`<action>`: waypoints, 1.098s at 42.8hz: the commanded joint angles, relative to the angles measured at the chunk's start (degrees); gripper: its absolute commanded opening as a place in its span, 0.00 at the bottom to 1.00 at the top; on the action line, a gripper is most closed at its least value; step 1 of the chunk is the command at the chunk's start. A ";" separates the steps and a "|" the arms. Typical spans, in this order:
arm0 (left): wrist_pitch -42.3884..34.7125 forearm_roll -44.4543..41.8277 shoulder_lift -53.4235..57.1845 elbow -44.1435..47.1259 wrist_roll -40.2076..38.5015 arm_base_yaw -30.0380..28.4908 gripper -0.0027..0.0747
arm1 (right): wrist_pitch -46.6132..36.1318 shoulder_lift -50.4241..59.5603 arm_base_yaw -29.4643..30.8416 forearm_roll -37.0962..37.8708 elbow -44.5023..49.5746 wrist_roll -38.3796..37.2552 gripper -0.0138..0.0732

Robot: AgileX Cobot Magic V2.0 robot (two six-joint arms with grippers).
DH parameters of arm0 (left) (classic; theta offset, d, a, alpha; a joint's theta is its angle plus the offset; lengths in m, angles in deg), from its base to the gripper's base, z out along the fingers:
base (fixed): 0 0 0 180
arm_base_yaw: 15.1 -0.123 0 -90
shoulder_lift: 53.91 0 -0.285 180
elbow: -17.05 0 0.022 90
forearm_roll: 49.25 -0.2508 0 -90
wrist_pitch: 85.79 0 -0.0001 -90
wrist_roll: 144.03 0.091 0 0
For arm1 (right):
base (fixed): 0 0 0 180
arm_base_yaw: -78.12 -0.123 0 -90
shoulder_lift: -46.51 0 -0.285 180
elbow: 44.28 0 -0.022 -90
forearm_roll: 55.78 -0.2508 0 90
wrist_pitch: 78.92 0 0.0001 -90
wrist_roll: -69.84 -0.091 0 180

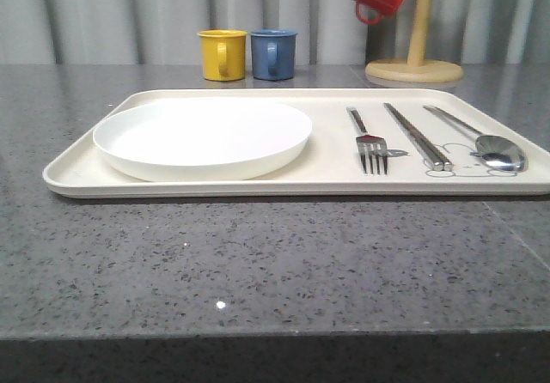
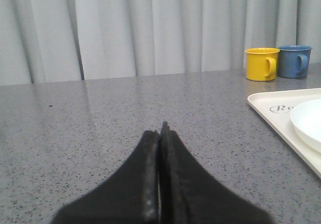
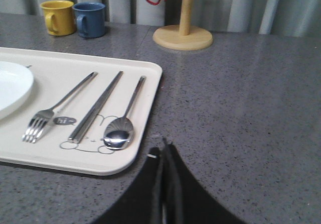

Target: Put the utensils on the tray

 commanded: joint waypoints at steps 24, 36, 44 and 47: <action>-4.67 0.52 1.23 0.21 -0.45 0.39 0.01 | -17.30 6.51 3.92 -0.41 13.54 0.68 0.08; -4.67 0.52 1.23 0.21 -0.45 0.39 0.01 | -20.58 6.51 3.92 -0.46 13.54 0.38 0.08; -4.67 0.52 1.23 0.21 -0.45 0.39 0.01 | -23.54 6.51 4.92 -0.46 13.54 0.00 0.08; -4.67 0.52 1.23 0.21 -0.45 0.39 0.01 | -24.00 6.51 5.66 -0.46 13.54 0.00 0.08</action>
